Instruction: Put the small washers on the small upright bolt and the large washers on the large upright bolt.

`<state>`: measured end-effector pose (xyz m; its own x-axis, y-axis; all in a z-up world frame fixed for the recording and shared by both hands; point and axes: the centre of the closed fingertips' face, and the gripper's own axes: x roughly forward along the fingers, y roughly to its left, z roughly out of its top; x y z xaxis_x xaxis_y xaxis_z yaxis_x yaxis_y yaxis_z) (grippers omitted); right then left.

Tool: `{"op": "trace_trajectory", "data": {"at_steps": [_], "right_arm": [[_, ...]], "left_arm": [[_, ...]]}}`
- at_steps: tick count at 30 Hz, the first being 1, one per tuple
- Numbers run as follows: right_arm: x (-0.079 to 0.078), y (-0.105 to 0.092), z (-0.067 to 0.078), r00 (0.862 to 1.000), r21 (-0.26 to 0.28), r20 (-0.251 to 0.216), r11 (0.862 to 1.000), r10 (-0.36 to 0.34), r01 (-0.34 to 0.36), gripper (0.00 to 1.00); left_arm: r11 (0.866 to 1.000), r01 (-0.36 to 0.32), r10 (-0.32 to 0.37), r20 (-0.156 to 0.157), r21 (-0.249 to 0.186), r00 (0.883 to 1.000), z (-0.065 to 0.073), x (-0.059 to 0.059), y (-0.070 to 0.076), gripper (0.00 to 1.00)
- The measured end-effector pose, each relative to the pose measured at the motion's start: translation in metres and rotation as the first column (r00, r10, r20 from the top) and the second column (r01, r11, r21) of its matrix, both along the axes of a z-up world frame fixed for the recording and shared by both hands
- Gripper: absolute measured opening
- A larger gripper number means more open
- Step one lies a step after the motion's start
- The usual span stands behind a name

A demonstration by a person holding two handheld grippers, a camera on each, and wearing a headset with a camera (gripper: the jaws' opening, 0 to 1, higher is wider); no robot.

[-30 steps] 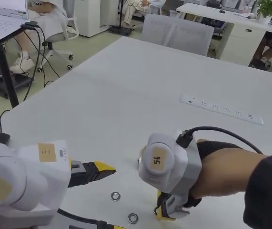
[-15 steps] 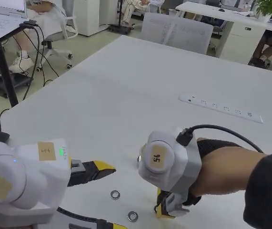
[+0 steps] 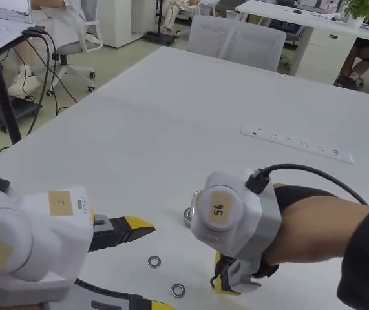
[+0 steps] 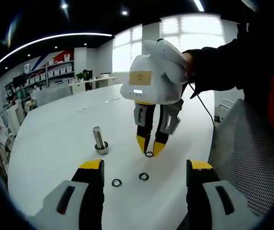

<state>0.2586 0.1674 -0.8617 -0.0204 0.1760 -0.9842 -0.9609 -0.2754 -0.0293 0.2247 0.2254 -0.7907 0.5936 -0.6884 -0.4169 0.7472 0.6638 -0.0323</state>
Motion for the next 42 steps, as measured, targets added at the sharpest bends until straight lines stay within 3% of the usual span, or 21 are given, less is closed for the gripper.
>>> {"op": "trace_trajectory", "data": {"at_steps": [23,42], "right_arm": [[-0.006,-0.042,0.018,0.994,0.034,0.005,0.993,-0.111,0.111,0.13],[-0.004,-0.085,0.025,0.97,0.048,0.002,0.968,-0.245,0.244,0.13]], "left_arm": [[1.0,0.002,-0.002,0.002,0.001,1.0,0.0,0.002,-0.001,0.69],[1.0,0.005,-0.005,-0.005,0.008,1.0,-0.001,0.001,0.0,0.69]]}}
